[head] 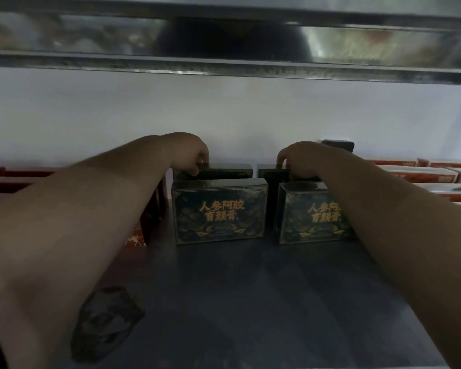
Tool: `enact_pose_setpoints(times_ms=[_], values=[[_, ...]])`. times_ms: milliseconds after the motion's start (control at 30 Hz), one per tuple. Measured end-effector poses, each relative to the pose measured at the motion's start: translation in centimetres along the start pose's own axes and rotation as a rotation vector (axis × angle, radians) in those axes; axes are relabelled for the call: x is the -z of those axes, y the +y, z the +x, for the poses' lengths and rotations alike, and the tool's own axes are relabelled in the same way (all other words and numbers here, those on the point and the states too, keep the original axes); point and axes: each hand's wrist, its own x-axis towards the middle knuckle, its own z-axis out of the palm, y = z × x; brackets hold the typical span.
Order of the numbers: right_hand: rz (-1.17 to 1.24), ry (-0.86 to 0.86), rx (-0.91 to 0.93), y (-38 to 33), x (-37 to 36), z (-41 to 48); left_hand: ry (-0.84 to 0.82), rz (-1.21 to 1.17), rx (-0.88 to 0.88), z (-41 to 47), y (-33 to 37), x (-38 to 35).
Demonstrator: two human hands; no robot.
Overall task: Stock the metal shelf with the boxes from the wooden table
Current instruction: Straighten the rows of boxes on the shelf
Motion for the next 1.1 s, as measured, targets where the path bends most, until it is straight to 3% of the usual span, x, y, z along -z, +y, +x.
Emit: enact_pose_setpoints(times_ms=[1100], values=[[0.012,0.063,0.011,1.1,-1.2,0.0,0.045,-0.097,0.042,-0.2,0.2,-1.1]])
